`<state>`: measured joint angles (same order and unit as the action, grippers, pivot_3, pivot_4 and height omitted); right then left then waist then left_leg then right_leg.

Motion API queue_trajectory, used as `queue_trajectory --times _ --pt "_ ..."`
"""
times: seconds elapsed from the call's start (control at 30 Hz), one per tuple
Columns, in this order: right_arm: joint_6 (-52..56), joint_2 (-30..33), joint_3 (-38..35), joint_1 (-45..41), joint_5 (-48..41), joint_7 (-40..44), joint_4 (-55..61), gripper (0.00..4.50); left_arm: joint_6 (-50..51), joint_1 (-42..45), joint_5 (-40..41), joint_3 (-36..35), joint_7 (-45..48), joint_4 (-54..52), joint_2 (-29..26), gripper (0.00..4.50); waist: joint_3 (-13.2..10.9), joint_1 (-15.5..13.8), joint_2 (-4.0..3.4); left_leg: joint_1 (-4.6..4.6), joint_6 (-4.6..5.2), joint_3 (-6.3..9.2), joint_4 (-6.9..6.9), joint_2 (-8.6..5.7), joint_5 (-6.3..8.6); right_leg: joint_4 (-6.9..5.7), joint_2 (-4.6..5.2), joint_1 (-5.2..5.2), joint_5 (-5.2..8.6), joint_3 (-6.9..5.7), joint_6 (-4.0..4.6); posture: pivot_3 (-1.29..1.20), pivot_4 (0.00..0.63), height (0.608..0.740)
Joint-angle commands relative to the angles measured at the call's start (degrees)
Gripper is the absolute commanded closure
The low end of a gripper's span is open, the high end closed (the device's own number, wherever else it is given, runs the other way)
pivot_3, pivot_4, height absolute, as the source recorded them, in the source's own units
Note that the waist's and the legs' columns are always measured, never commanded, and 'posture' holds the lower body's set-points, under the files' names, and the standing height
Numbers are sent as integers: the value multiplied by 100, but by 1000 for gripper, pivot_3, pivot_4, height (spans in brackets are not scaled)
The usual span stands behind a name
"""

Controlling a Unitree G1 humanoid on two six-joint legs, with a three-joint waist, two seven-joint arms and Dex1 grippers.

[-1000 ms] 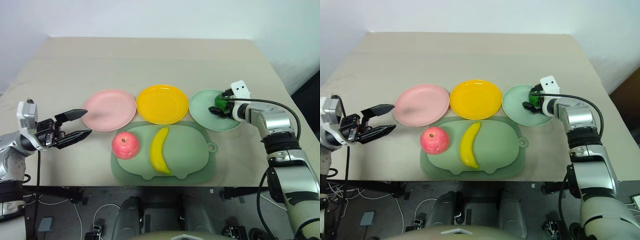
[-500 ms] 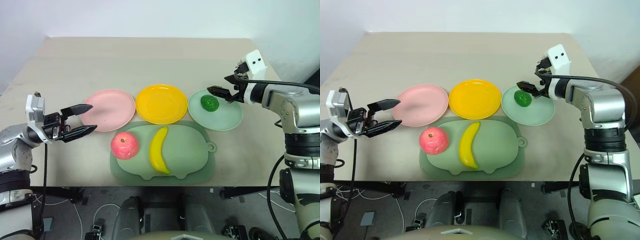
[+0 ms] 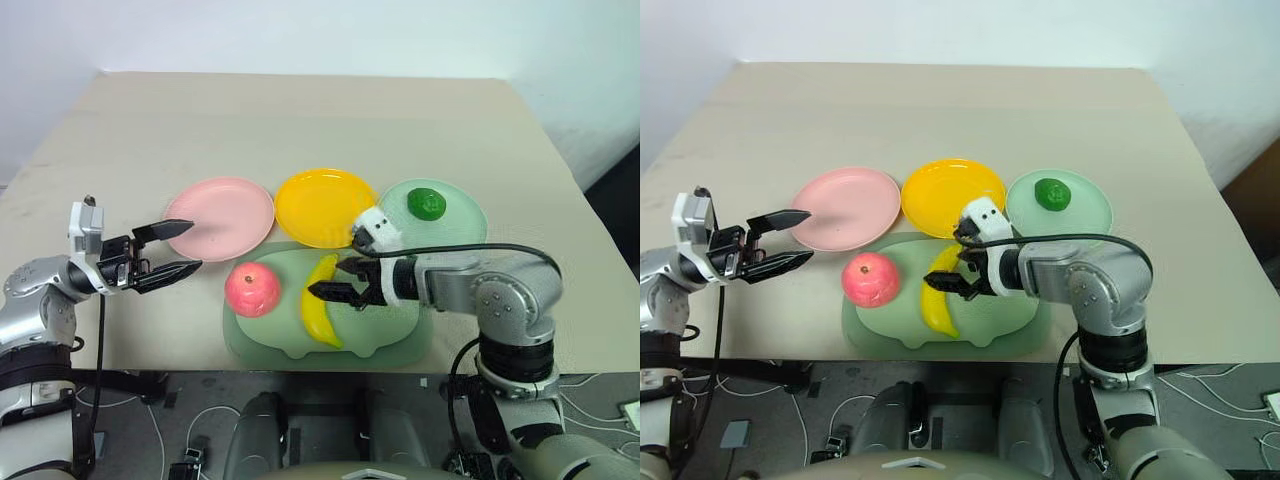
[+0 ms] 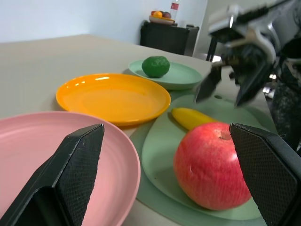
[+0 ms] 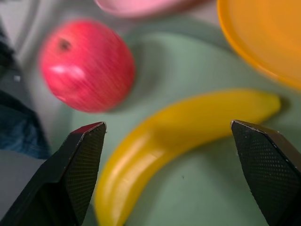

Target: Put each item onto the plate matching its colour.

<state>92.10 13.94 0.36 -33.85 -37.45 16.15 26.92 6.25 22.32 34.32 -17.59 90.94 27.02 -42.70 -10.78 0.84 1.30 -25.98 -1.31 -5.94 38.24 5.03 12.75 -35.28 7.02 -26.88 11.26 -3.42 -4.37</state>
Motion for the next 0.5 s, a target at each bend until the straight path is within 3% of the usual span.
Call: queue_trajectory --times 0.03,0.27,0.5 --pt "40 -240 -59 13 -321 -664 59 37 -28 -58 32 -98 -30 -162 -58 0 0 3 0 1 0 0 0 0 0 0 0 0 0 0 0 0 150 684" --pt "40 -747 -38 -58 -1083 -1796 -230 37 -4 -143 50 -114 -73 -242 -81 0 0 16 0 0 0 5 -3 6 0 -3 -6 -2 0 -6 -1 0 150 684" --pt "40 -328 529 -313 -1629 -2370 -534 37 2 -145 59 -102 -114 -268 -63 0 0 18 -1 -1 0 6 -3 7 0 -1 -6 -1 0 -6 0 0 150 684"
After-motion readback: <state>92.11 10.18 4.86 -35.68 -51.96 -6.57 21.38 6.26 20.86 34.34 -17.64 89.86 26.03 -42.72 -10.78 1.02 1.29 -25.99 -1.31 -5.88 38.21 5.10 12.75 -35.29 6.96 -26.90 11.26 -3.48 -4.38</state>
